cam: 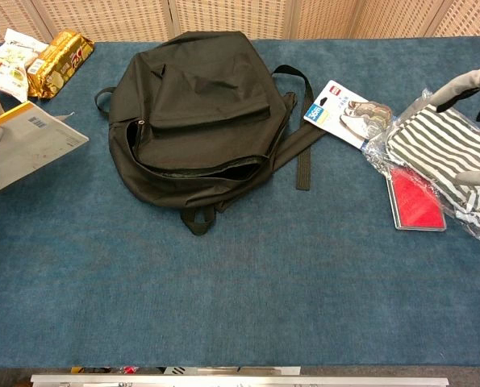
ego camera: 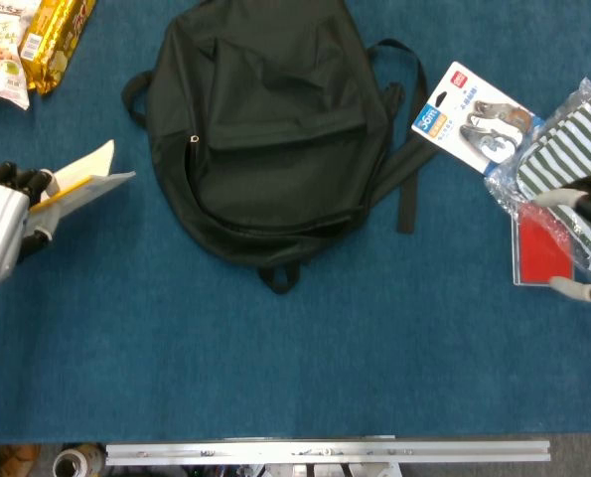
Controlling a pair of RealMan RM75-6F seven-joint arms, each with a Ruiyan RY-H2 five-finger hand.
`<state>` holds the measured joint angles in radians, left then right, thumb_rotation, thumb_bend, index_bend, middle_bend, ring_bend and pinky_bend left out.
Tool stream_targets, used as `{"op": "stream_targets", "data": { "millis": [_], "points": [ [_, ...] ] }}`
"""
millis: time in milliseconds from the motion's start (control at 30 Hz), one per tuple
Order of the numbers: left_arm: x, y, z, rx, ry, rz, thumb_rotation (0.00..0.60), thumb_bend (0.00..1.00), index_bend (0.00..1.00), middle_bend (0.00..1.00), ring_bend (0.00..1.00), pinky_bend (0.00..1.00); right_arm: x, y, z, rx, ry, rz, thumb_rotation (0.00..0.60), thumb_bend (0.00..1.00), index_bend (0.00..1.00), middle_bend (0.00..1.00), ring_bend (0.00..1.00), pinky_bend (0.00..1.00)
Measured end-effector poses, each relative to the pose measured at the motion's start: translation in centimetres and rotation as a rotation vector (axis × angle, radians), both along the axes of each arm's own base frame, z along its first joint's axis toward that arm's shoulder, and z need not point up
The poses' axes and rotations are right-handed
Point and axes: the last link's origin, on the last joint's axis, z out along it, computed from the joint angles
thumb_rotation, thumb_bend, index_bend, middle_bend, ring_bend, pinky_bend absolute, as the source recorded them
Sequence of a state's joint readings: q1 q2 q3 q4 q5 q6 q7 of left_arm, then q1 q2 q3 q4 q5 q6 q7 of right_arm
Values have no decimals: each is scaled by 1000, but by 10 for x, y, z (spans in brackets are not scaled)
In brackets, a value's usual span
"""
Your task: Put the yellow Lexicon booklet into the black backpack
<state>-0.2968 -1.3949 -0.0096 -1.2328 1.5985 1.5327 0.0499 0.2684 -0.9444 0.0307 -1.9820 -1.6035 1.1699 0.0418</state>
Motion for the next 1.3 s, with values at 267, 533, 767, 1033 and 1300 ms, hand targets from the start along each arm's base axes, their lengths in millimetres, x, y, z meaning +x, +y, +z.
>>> {"op": "stream_targets", "data": {
  "millis": [267, 533, 767, 1033, 1300],
  "points": [
    [18, -14, 5, -26, -31, -108, 600, 396, 721, 625, 499, 496, 30, -26, -29, 93, -28, 20, 600, 144, 290, 333, 220, 354],
    [28, -22, 6, -32, -42, -182, 600, 394, 722, 627, 498, 496, 65, -48, -68, 190, -64, 51, 600, 213, 303, 342, 220, 354],
    [31, -22, 7, -24, -46, -194, 600, 392, 722, 627, 499, 496, 89, -62, -106, 234, -39, 94, 600, 226, 310, 344, 220, 354],
    [33, -24, 9, -17, -56, -201, 600, 392, 723, 627, 499, 496, 109, -78, -148, 221, -5, 130, 600, 226, 326, 346, 220, 354],
    [30, -23, 11, -12, -59, -193, 600, 392, 724, 627, 499, 496, 129, -94, -182, 195, 16, 153, 600, 223, 351, 353, 220, 354]
  ]
}}
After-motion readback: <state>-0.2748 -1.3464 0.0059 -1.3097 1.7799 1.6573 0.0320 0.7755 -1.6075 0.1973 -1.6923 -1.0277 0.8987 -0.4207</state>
